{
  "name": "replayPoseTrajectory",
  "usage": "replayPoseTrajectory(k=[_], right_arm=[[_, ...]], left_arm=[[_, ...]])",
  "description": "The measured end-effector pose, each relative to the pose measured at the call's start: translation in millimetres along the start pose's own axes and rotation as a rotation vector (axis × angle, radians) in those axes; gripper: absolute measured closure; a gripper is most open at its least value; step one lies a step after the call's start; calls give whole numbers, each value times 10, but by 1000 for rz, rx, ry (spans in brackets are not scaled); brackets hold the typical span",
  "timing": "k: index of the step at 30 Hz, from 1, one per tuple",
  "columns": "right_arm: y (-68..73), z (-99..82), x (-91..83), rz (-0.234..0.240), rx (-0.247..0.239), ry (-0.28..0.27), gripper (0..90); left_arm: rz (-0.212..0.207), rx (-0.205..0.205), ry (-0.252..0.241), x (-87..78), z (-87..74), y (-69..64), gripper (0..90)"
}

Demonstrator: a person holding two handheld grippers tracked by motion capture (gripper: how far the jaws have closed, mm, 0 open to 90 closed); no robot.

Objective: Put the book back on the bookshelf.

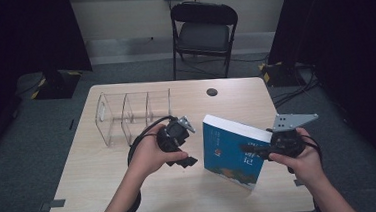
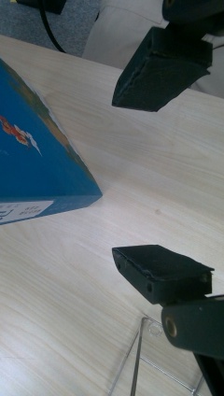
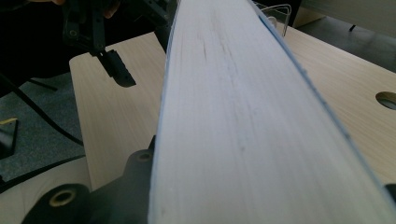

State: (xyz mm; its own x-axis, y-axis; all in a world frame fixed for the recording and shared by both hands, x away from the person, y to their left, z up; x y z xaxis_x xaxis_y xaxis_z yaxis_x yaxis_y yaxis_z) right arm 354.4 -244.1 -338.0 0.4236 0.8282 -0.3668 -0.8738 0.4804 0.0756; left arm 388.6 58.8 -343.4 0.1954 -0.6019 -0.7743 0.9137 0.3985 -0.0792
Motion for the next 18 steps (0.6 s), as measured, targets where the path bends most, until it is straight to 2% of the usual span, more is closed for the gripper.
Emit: replayPoseTrajectory(k=[7, 12, 18], right_arm=[[-22, -72, -45, 12, -12, -21, 612], [-33, -102, -66, 13, -13, -24, 611], [-32, -141, -90, 11, -13, -33, 609]], left_arm=[[7, 1, -43, 7, 79, 27, 215], [19, 16, -36, 22, 136, 44, 210], [17, 31, -59, 24, 207, 45, 222]])
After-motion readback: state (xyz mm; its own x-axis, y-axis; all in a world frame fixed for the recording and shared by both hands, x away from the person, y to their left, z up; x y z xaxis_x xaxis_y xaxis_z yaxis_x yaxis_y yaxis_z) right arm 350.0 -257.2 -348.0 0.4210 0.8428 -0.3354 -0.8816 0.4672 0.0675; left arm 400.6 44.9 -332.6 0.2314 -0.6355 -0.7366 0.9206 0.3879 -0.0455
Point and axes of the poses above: each handheld gripper's, and its own axes: x roughly forward along the jaws, z roughly out of its top, y roughly to its left, the point moved 1 cm from there along x, roughly forward along the jaws, and after that the axes turned 7 degrees about -y, right-handed, at the moved point
